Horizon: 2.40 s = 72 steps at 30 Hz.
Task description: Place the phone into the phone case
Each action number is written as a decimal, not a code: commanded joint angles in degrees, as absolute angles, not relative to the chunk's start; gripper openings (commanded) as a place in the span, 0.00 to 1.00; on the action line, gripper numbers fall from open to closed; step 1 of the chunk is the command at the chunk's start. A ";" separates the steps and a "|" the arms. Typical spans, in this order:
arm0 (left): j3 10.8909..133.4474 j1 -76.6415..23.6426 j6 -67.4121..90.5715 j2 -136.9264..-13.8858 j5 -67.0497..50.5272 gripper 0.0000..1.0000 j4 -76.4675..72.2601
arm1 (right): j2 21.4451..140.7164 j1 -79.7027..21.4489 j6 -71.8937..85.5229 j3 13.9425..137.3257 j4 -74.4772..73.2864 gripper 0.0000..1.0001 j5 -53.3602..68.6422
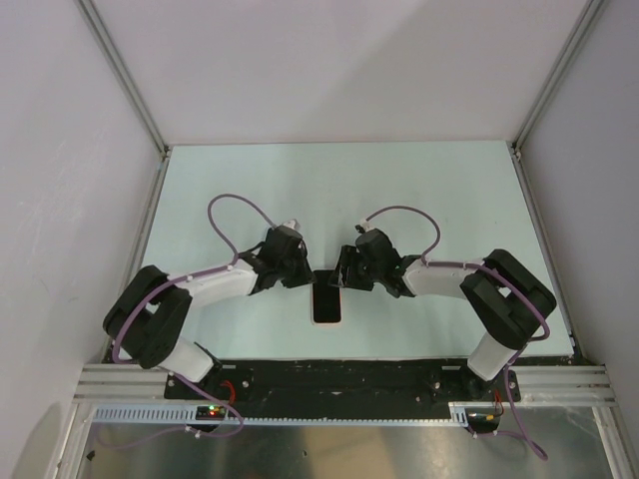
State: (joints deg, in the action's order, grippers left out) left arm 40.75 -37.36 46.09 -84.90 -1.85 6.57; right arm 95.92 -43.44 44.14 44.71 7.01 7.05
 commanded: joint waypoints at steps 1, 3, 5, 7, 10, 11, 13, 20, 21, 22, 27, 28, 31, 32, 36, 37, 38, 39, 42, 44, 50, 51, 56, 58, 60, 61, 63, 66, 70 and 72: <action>44.33 -36.47 43.66 -87.08 -0.21 0.13 5.23 | 97.62 -43.62 42.17 45.16 1.10 0.56 4.59; 44.74 -36.03 43.35 -87.67 -0.18 0.12 5.26 | 97.84 -43.60 42.10 45.30 0.93 0.56 4.51; 45.24 -35.57 42.85 -88.19 -0.18 0.12 5.29 | 98.11 -43.60 42.12 45.34 0.96 0.56 4.53; 45.81 -35.11 42.40 -88.71 -0.18 0.11 5.45 | 98.33 -43.64 42.08 45.41 0.90 0.56 4.56; 46.54 -34.58 41.74 -89.31 1.00 0.11 5.88 | 98.72 -43.53 41.97 45.56 0.82 0.56 4.64; 46.69 -34.43 41.52 -89.44 1.38 0.11 6.06 | 98.80 -43.56 41.94 45.59 0.80 0.56 4.65; 46.83 -34.23 41.12 -89.46 1.73 0.10 6.50 | 99.03 -43.59 41.93 45.67 0.77 0.56 4.72; 47.05 -34.05 40.16 -89.90 0.58 0.09 6.96 | 99.62 -43.58 41.90 45.92 1.04 0.55 4.91; 47.08 -34.03 40.12 -89.95 0.51 0.09 6.95 | 99.69 -43.54 41.91 45.94 1.05 0.55 4.92; 47.18 -34.07 40.10 -90.02 -0.41 0.09 6.95 | 99.81 -43.61 41.87 45.95 1.05 0.55 4.92; 47.23 -34.10 39.88 -90.34 -2.16 0.08 6.97 | 100.23 -43.72 41.89 46.05 1.11 0.54 5.01; 47.26 -34.10 39.81 -90.48 -2.35 0.07 6.96 | 100.30 -43.74 41.91 46.05 1.13 0.54 5.01; 47.14 -34.06 39.78 -90.82 -2.85 0.06 6.88 | 100.48 -43.81 42.00 46.12 1.22 0.54 4.94; 46.99 -34.08 39.80 -90.80 -2.97 0.06 6.87 | 100.51 -43.79 42.01 46.13 1.18 0.54 4.89; 46.71 -34.10 39.74 -90.79 -3.45 0.05 6.81 | 100.72 -43.91 41.97 46.14 1.21 0.54 4.84; 46.73 -34.10 39.78 -90.70 -3.61 0.05 6.75 | 100.77 -43.93 41.95 46.14 1.22 0.54 4.84; 46.75 -34.10 39.75 -90.62 -3.65 0.05 6.71 | 100.83 -43.94 41.98 46.19 1.22 0.54 4.83; 46.84 -34.10 39.69 -90.57 -3.85 0.05 6.70 | 100.87 -43.98 42.00 46.21 1.23 0.54 4.88; 47.02 -34.08 39.65 -90.99 -4.41 0.04 6.60 | 101.04 -44.02 42.01 46.23 1.24 0.53 4.88; 47.09 -34.05 39.68 -91.33 -4.90 0.04 6.44 | 101.15 -44.07 41.97 46.34 1.08 0.53 4.85; 46.60 -34.08 40.14 -91.78 -5.82 0.02 5.78 | 101.42 -44.27 41.92 46.65 0.73 0.52 4.62; 46.50 -34.09 40.20 -91.86 -5.59 0.01 5.79 | 101.47 -44.28 41.92 46.66 0.67 0.51 4.60; 46.17 -34.07 40.43 -92.57 -5.46 0.00 5.74 | 101.43 -44.45 41.74 46.90 0.32 0.50 4.20; 45.73 -34.09 40.69 -92.60 -5.43 0.00 5.76 | 101.47 -44.53 41.53 47.23 0.28 0.50 3.89; 45.10 -34.17 40.98 -92.58 -5.33 0.00 5.79 | 101.57 -44.75 41.28 47.69 -1.47 0.50 3.59; 44.74 -34.27 41.10 -92.57 -5.17 0.00 5.75 | 101.67 -44.92 41.12 48.01 -1.96 0.50 3.51; 43.99 -34.45 41.32 -92.66 -4.94 0.00 5.77 | 102.23 -45.24 40.93 48.63 -2.69 0.50 3.32; 42.94 -34.95 41.54 -93.06 -4.58 0.00 5.73 | 102.94 -45.67 40.85 49.43 -3.29 0.50 3.22; 41.51 -35.68 41.92 -93.43 -4.14 0.00 5.76 | 103.60 -46.37 40.92 50.14 -3.68 0.50 3.02; 41.07 -36.10 41.99 -93.76 -3.80 0.00 5.77 | 103.86 -46.57 40.90 50.46 -3.93 0.50 2.91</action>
